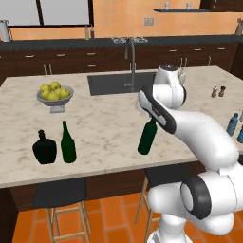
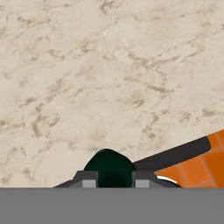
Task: Move the plastic bottles in the middle to the plastics group, and the glass bottles in the middle to the glass group.
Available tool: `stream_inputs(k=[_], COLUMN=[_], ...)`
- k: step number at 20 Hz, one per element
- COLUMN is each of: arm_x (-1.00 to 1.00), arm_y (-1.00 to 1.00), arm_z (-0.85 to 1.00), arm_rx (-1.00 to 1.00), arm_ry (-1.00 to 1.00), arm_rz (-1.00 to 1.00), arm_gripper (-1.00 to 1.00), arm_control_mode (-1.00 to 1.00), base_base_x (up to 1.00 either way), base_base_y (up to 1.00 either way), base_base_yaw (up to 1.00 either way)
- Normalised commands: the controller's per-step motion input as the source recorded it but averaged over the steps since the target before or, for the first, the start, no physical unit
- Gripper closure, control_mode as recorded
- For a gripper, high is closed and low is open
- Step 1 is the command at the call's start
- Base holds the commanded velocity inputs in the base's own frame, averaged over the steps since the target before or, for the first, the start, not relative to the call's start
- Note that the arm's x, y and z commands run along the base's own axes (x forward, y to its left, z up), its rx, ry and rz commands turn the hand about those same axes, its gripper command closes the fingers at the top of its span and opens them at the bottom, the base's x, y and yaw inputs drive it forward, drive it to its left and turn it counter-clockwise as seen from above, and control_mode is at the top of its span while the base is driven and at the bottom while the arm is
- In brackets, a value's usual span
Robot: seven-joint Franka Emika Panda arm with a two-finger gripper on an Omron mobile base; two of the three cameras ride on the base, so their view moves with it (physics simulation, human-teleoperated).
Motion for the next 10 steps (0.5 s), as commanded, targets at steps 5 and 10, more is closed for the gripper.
stream_inputs(k=[5,10], arm_x=[-0.27,0.00], arm_y=[1.00,1.00], arm_z=[0.10,0.14], arm_rx=[-0.02,0.00], arm_ry=[-0.05,-0.01], arm_rz=[0.00,0.00], arm_gripper=[1.00,1.00], arm_control_mode=[-1.00,-1.00], base_base_x=[0.00,0.00], base_base_y=[0.00,0.00], base_base_yaw=[0.00,0.00])
